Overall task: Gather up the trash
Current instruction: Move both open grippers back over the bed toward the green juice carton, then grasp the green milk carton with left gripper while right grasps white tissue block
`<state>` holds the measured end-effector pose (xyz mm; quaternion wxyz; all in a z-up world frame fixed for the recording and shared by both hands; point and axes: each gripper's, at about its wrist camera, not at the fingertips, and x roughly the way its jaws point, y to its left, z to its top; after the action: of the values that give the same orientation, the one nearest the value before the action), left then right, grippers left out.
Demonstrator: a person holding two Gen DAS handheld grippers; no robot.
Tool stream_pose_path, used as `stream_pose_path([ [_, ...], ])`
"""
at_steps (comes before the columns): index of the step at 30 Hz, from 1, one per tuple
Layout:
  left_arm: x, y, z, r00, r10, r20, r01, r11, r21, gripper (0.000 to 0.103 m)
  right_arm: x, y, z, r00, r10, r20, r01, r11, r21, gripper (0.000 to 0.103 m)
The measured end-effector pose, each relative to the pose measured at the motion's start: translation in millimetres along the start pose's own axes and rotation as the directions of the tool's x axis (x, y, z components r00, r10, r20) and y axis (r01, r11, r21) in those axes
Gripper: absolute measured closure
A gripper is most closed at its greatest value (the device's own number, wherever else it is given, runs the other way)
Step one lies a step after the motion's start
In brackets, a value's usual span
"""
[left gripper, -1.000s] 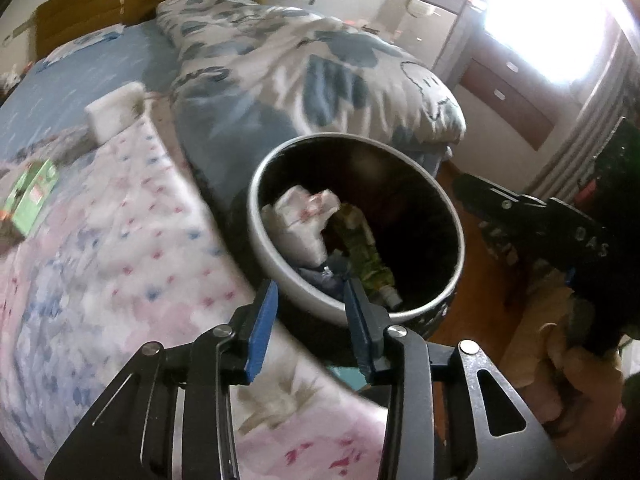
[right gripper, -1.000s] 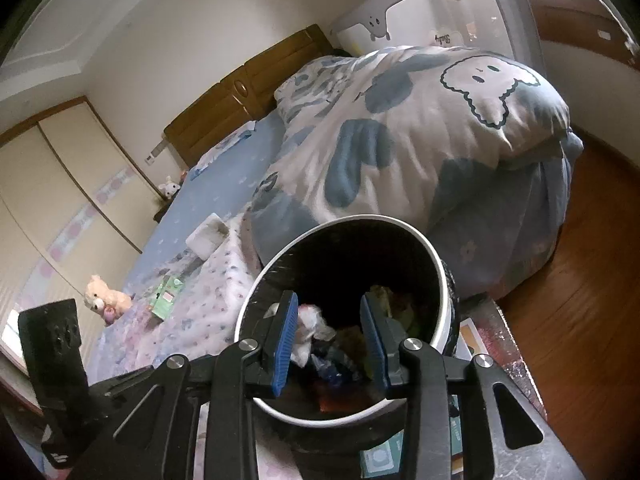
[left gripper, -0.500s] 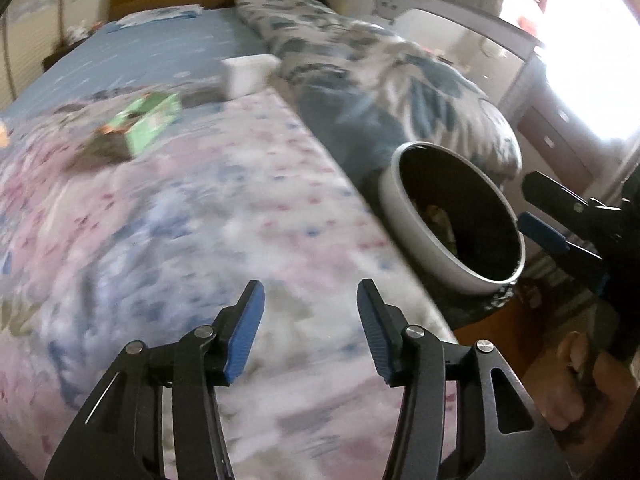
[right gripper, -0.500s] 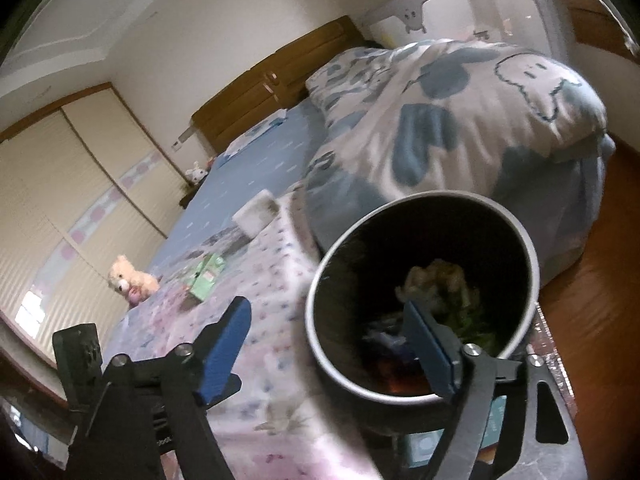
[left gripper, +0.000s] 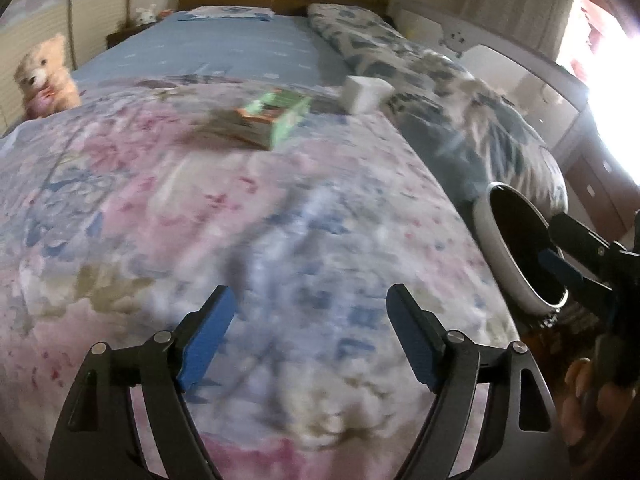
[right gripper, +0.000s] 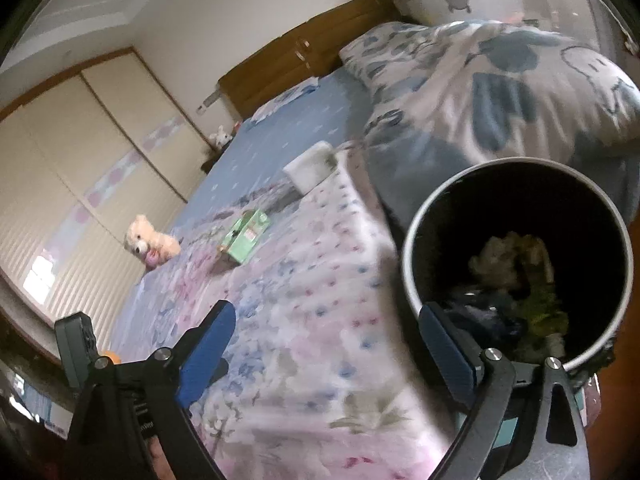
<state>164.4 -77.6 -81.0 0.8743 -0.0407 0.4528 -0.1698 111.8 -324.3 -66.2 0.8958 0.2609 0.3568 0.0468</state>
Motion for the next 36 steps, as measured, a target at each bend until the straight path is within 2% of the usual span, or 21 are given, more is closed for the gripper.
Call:
stream_pose_path([
  [10,8.8,30.0,15.2,0.998,0.062,0.015,-0.062,0.998,-0.01,0.023,39.3,23.6,3.6,0.999,0.014,-0.047,-0.016,0.999,-0.032,0.006],
  [17,29.8,36.9,43.6,0.996,0.084,0.014,-0.084,0.996,0.014,0.023,67.1,31.7,20.2,0.998,0.008,-0.064,-0.011,0.999,-0.043,0.006],
  [26,65.1,43.9,85.5,0.995,0.103,0.008,-0.103,0.994,0.037,0.023,117.4,34.8,63.0,0.997,-0.005,-0.081,0.0,0.998,-0.061,0.006],
  [36,100.1,48.5,115.3,0.994,0.105,0.004,-0.105,0.993,0.052,0.022,166.4,29.9,111.4,0.997,0.006,-0.076,-0.005,1.0,0.02,0.006],
])
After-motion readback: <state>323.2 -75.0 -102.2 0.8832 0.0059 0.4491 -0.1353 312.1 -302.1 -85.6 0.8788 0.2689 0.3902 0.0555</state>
